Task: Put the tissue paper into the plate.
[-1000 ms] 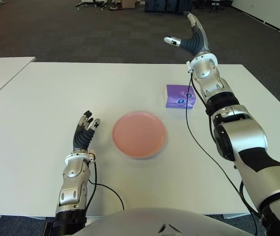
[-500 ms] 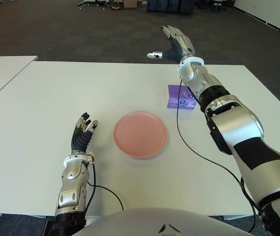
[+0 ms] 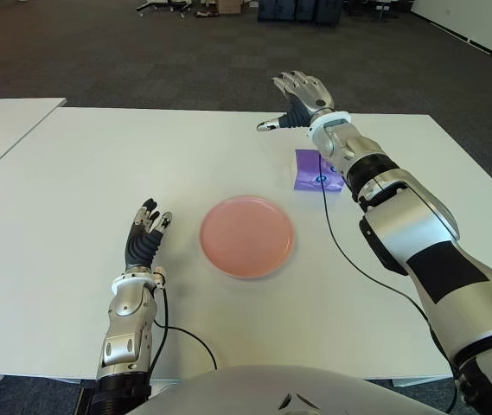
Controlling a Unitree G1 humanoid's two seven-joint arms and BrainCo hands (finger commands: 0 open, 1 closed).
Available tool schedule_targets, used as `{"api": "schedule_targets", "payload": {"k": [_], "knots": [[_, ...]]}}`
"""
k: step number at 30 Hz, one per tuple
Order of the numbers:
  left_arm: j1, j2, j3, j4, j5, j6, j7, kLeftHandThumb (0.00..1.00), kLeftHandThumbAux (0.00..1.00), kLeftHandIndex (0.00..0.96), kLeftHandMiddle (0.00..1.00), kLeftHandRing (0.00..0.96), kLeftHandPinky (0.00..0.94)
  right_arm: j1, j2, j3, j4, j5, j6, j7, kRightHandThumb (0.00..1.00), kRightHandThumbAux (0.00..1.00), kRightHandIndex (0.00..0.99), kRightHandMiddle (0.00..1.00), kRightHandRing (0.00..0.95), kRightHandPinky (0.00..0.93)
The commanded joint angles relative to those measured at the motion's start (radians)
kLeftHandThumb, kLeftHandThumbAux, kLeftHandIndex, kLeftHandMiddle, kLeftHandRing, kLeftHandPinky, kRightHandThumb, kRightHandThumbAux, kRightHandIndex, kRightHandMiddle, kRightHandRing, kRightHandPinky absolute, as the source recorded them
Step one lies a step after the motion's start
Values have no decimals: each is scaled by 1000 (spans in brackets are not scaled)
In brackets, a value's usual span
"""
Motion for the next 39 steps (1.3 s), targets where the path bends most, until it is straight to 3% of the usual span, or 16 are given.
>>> {"api": "schedule_targets", "payload": {"k": [1, 18, 39], "knots": [[13, 5, 5, 7, 2, 0, 6, 33, 566, 0, 0, 0, 0, 22, 2, 40, 11, -38, 17, 33, 345, 270, 0, 0, 0, 0], [25, 19, 18, 22, -3, -28, -4, 16, 554, 0, 0, 0, 0, 68, 11, 105, 20, -83, 110, 94, 357, 236, 0, 0, 0, 0], [45, 34, 29, 2, -2, -14, 0, 18, 540, 0, 0, 0, 0, 128, -6, 61, 23, -41, 184, 140, 357, 298, 0, 0, 0, 0]]}}
